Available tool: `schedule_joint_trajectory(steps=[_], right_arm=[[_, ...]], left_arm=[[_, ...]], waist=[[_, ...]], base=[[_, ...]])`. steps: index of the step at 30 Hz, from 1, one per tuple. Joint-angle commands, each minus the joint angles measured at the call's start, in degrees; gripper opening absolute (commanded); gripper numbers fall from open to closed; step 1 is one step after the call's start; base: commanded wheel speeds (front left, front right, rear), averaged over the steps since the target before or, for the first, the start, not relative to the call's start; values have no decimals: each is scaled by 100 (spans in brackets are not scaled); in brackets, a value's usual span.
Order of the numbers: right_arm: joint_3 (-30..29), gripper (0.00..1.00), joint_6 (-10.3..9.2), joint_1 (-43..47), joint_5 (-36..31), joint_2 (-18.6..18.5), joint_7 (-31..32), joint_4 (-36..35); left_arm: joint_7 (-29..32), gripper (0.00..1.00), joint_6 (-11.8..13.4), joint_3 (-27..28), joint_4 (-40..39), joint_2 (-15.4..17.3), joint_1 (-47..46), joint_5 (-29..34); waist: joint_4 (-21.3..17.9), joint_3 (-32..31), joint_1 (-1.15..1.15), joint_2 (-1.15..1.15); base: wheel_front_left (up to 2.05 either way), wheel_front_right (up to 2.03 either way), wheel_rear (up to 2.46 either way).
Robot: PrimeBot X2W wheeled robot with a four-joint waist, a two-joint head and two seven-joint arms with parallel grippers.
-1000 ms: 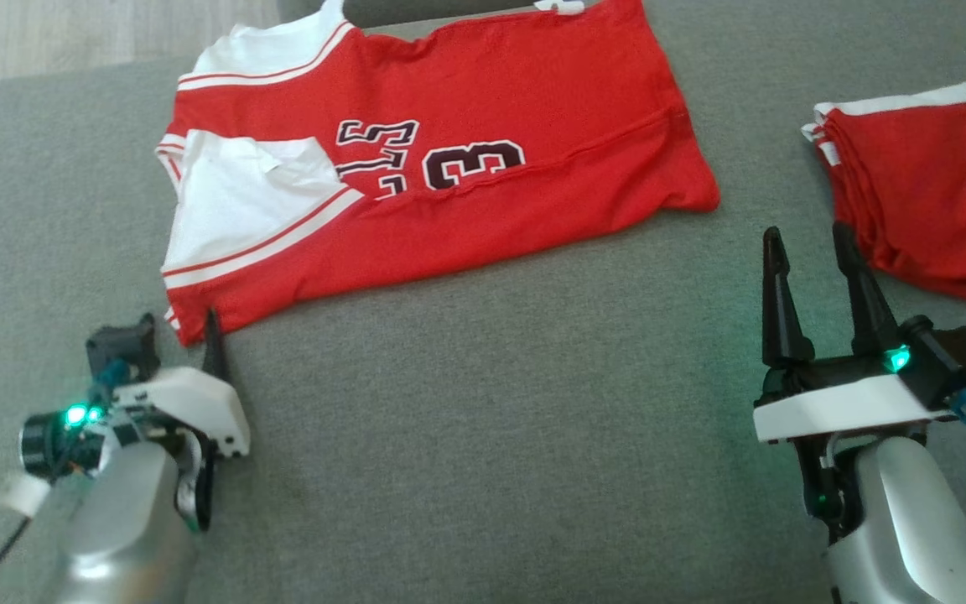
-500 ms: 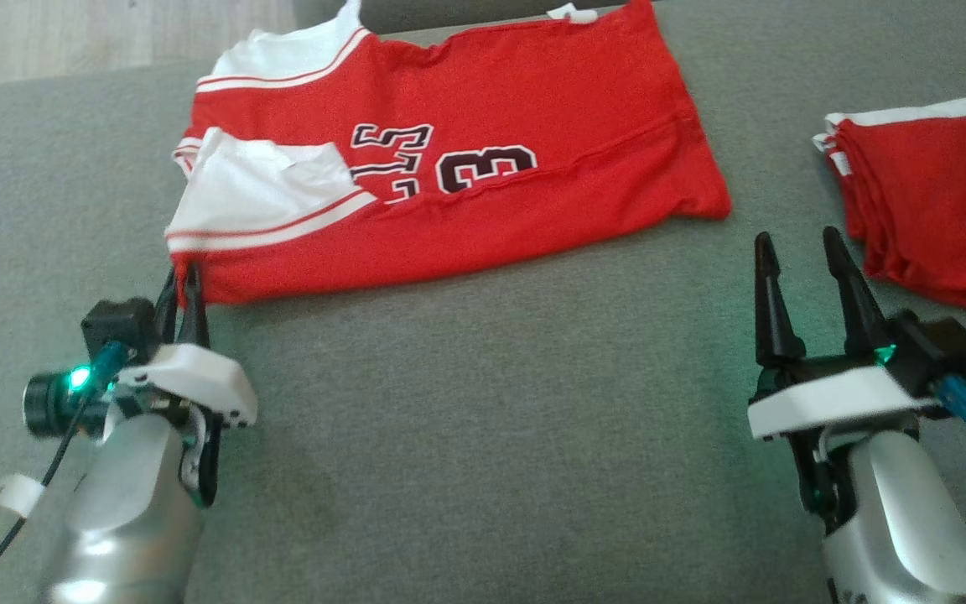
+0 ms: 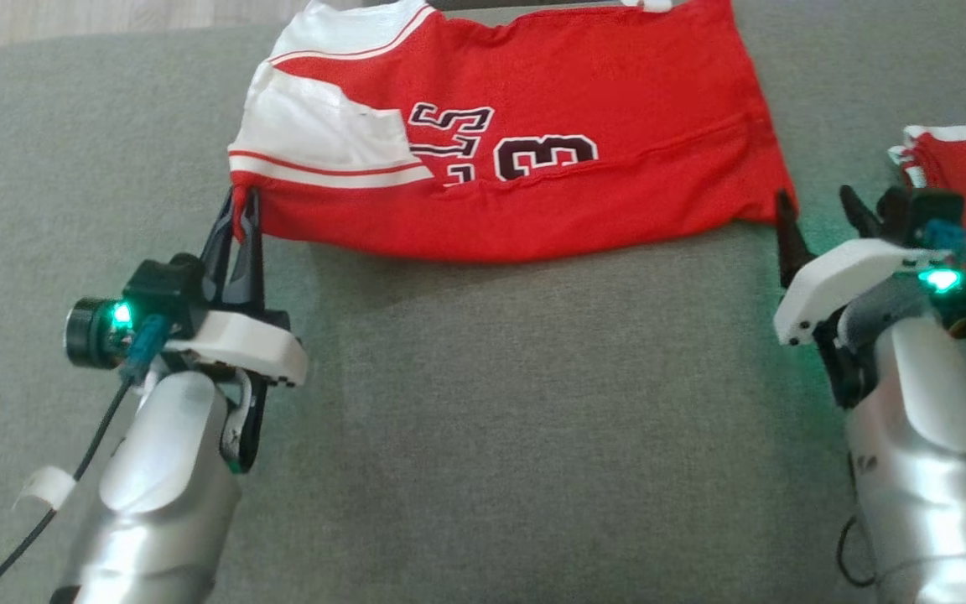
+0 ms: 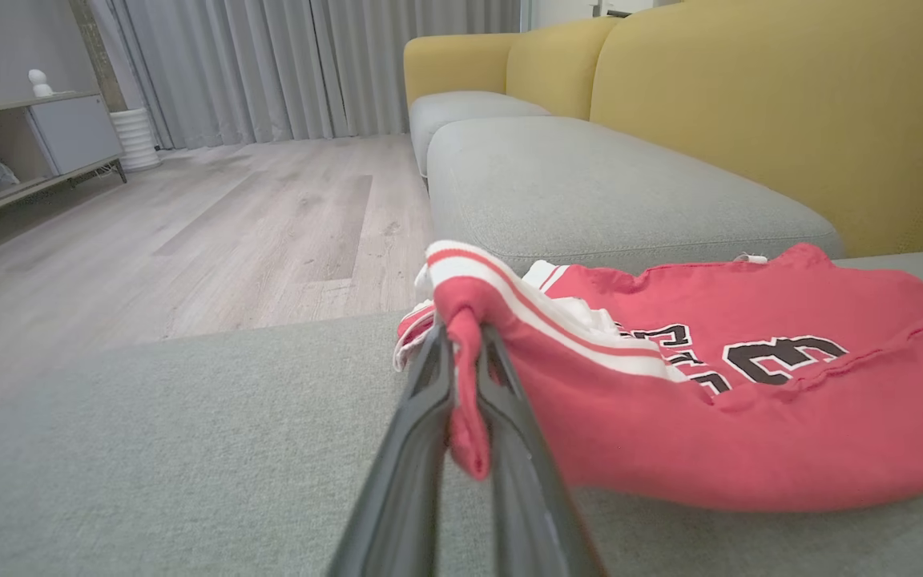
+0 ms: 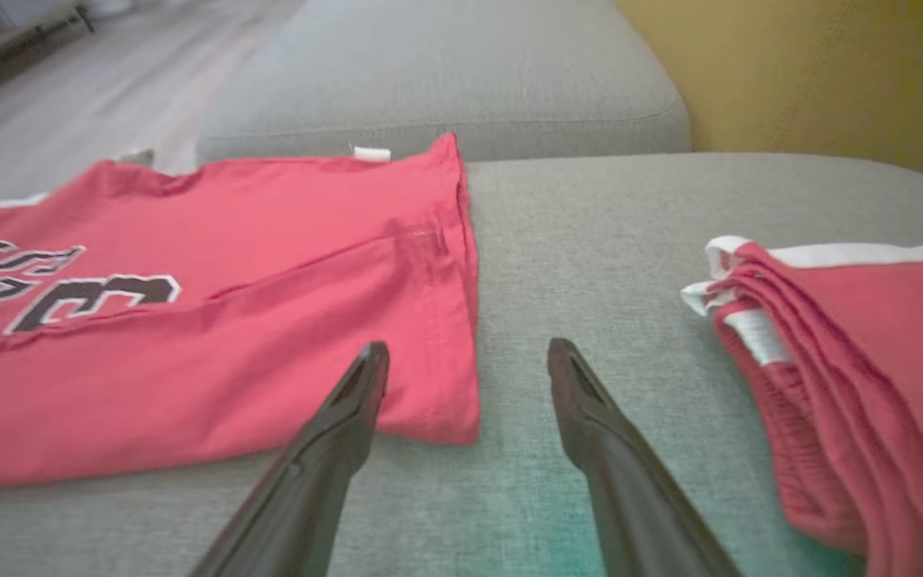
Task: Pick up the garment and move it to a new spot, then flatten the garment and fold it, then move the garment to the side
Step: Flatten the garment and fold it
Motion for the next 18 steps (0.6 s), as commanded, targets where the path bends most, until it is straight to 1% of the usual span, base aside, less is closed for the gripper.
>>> schedule_joint_trajectory(steps=[1, 5, 10, 11, 12, 13, 18], right_arm=[[44, 100, -4, -225, -74, -7, 18, -71], [-277, 100, -4, -603, -590, -7, 246, 616], [-364, 100, -4, -845, -1215, -7, 613, 1217], [-365, 71, -4, -884, -1300, -7, 660, 1289], [-352, 32, -4, -920, -1393, -7, 680, 1335], [-348, 0, -4, -990, -1478, -7, 669, 1406], [-359, 0, -4, -1117, -1635, -7, 556, 1443]], left_arm=[[-68, 0, -31, 152, -209, 113, -159, 65], [-69, 0, -56, 100, -373, 51, -130, 131], [-70, 0, -76, 76, -482, 19, -75, 193], [-70, 0, -79, 76, -479, 21, -66, 199], [-70, 0, -82, 79, -475, 24, -58, 204], [-70, 0, -85, 82, -448, 28, -43, 214], [-70, 0, -80, 92, -279, 91, 32, 222]], waist=[[58, 31, -1, 0], [163, 93, -1, 0], [229, 140, -1, 0], [234, 139, -1, 0], [237, 139, -1, 0], [233, 118, -1, 0], [130, -29, -1, 0]], base=[[0, 0, 0], [0, 0, 0], [0, 0, 0], [0, 0, 0], [0, 0, 0], [0, 0, 0], [0, 0, 0]])
